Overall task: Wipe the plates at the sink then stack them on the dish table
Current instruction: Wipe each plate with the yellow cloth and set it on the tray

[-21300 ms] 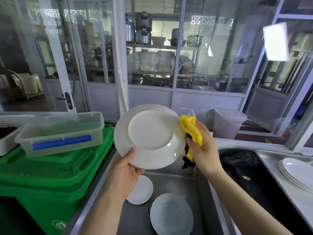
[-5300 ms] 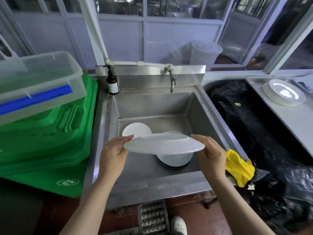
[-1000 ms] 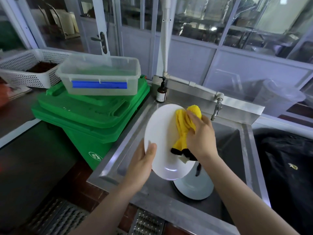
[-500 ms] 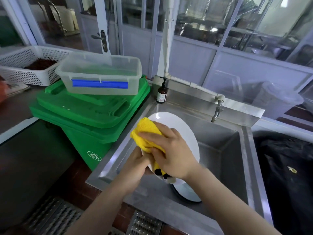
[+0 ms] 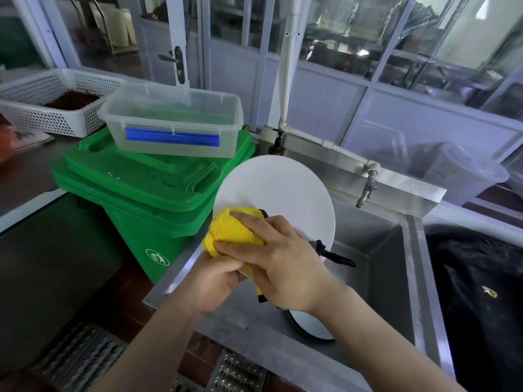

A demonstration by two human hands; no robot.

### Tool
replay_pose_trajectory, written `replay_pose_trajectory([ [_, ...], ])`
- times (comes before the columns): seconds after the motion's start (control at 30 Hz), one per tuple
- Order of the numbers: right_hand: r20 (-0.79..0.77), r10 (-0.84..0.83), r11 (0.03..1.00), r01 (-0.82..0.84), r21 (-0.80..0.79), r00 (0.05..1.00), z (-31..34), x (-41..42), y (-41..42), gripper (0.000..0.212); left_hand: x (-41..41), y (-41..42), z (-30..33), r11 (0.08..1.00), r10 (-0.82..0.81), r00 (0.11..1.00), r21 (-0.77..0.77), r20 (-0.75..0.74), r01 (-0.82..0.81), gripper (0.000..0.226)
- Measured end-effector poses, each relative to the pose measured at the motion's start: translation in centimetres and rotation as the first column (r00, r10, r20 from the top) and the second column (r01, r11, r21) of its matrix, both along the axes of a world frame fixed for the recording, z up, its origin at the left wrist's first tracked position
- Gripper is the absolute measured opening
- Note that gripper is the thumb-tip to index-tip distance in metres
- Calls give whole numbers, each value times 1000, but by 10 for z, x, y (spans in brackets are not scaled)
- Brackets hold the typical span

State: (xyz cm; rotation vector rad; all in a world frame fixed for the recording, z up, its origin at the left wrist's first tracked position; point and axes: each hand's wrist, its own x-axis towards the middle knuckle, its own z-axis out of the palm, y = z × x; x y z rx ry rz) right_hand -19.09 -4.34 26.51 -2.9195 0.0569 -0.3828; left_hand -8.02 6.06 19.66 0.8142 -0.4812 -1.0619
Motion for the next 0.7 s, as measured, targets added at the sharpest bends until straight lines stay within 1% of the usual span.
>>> replay_pose_trajectory([
  [0.13,-66,-65,996,60,-63,996,-4,-4,-1,60,4,0,-1,998,41,999,38,-10,-41,52],
  [0.23,-110,-75,993,65,-98,991,-9,-8,-1,71,6,0,1,997,54,999,58,-6,-53,66],
  [0.33,-95,-76,995,69,-77,993,-10,-11,-2,70,5,-2,3,997,56,998,59,-14,-55,80],
  [0.47,-43,-82,994,79,-79,996,-8,-14,-2,65,3,-4,5,997,67,997,38,-22,-66,83],
  [0.6,3,-96,989,96,-110,995,-8,-20,-2,63,-1,-7,4,996,81,996,39,-34,-79,82],
  [0.7,21,-117,986,119,-119,993,-9,-25,-7,64,-3,-9,4,993,115,993,10,-34,-115,71],
])
